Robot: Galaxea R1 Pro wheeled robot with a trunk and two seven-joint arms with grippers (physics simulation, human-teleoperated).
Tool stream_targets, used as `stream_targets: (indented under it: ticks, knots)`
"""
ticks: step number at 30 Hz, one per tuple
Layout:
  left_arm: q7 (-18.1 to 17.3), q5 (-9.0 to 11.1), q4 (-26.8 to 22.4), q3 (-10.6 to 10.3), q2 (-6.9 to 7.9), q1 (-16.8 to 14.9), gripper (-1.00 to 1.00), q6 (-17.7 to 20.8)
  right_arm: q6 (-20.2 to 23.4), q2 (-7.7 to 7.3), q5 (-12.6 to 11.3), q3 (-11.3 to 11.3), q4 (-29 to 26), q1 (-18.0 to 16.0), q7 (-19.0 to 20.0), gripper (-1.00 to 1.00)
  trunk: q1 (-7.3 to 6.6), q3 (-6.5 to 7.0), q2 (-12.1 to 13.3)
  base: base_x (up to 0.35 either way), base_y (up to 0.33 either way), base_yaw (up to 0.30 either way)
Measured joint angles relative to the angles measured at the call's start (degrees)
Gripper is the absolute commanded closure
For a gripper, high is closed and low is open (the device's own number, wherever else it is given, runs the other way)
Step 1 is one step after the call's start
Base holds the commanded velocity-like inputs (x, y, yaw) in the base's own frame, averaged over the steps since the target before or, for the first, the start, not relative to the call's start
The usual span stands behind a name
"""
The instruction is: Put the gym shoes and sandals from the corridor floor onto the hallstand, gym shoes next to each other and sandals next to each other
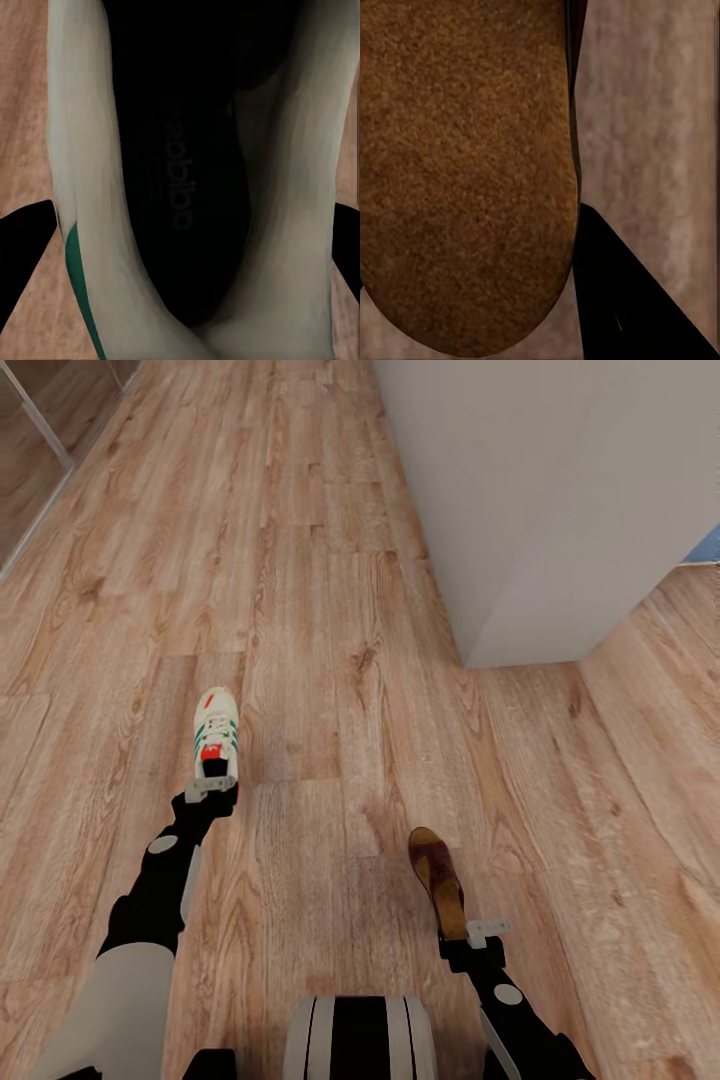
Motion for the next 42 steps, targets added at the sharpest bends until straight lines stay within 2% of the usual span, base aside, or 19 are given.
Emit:
stream_targets:
  ticks: [11, 17, 18, 23, 25, 26, 29, 30, 31, 32, 34, 36, 40, 42]
  knots:
    - [0.00, -0.02, -1.06, 0.05, 0.00, 0.37, 1.00, 0.02, -0.08, 0.01, 0.05, 0.20, 0.23, 0.04, -0.07, 1.00, -0.28, 2.44, 0.15, 0.000, 0.000, 0.000]
    - [-0.02, -0.12, -1.05, 0.20, 0.20, 2.18, 1.00, -0.02, -0.17, 0.05, 0.04, 0.23, 0.15, 0.08, -0.11, 1.00, -0.44, 3.77, 0.23, 0.000, 0.000, 0.000]
    - [-0.07, -0.24, -1.04, 0.29, 0.37, 3.85, 1.00, -0.23, -0.23, 0.10, 0.02, 0.23, 0.14, 0.09, -0.14, 1.00, -0.46, 3.98, 0.24, 0.000, 0.000, 0.000]
    - [0.14, -0.19, -1.08, 0.35, 0.58, 6.73, 1.00, -0.67, -0.26, 0.12, 0.00, 0.23, 0.10, 0.09, -0.16, 1.00, -0.59, 5.09, 0.31, 0.000, 0.000, -0.004]
    - [0.40, -0.21, -1.05, 1.81, 0.66, 10.42, 1.00, -0.96, -0.39, -0.01, -0.05, 0.09, 0.05, 0.11, -0.19, 1.00, -0.64, 5.62, 0.34, 0.000, 0.000, -0.069]
    - [0.32, -0.19, -0.84, 3.71, 0.65, 12.13, 1.00, -1.55, -0.52, -0.14, -0.02, 0.02, 0.12, 0.15, -0.22, 1.00, -0.67, 5.92, 0.35, 0.000, 0.000, -0.084]
    - [0.05, 0.01, -0.33, 5.87, 0.62, 13.87, 1.00, -3.56, -0.58, -0.24, -0.01, -0.01, 0.18, 0.17, -0.23, 1.00, -0.75, 6.84, 0.39, 0.000, 0.000, -0.091]
    - [-0.31, 0.37, 1.82, 8.16, 0.56, 16.56, 1.00, -11.03, -2.28, -0.59, 0.02, -0.16, 0.91, 0.31, -0.30, 1.00, -0.77, 7.15, 0.40, 0.000, 0.000, -0.092]
    - [-0.36, 0.11, 3.24, 8.39, 0.55, 21.54, 1.00, -12.57, -3.44, -0.68, 0.10, -0.08, 1.09, 0.33, -0.25, 1.00, -0.79, 7.45, 0.42, 0.000, 0.000, -0.092]
    - [-0.37, 0.08, 4.15, 8.49, 0.54, 22.93, 1.00, -13.69, -4.53, -0.74, 0.16, -0.05, 1.22, 0.34, -0.22, 1.00, -0.82, 7.76, 0.43, 0.000, 0.000, -0.092]
    - [-0.27, 0.17, 5.04, 8.61, 0.57, 23.69, 1.00, -14.91, -5.42, -0.79, 0.19, -0.05, 1.44, 0.35, -0.21, 1.00, -0.87, 8.38, 0.45, 0.000, 0.000, -0.091]
    - [0.03, 0.13, 7.10, 9.55, 0.61, 26.06, 1.00, -17.87, -6.45, -0.89, 0.20, -0.04, 2.48, 0.36, -0.19, 1.00, -0.92, 8.99, 0.48, 0.000, 0.000, -0.089]
    - [-0.17, 0.12, 11.11, 13.67, 0.61, 28.29, 1.00, -23.61, -8.60, -1.36, 0.17, -0.06, 5.55, 0.80, -0.25, 1.00, -1.03, 10.24, 0.54, 0.000, 0.000, -0.085]
    - [-0.37, -0.16, 14.91, 16.19, 0.67, 28.95, 1.00, -26.20, -12.81, -2.05, 0.11, -0.12, 8.20, 1.66, -0.29, 1.00, -1.08, 10.85, 0.56, 0.000, 0.000, -0.083]
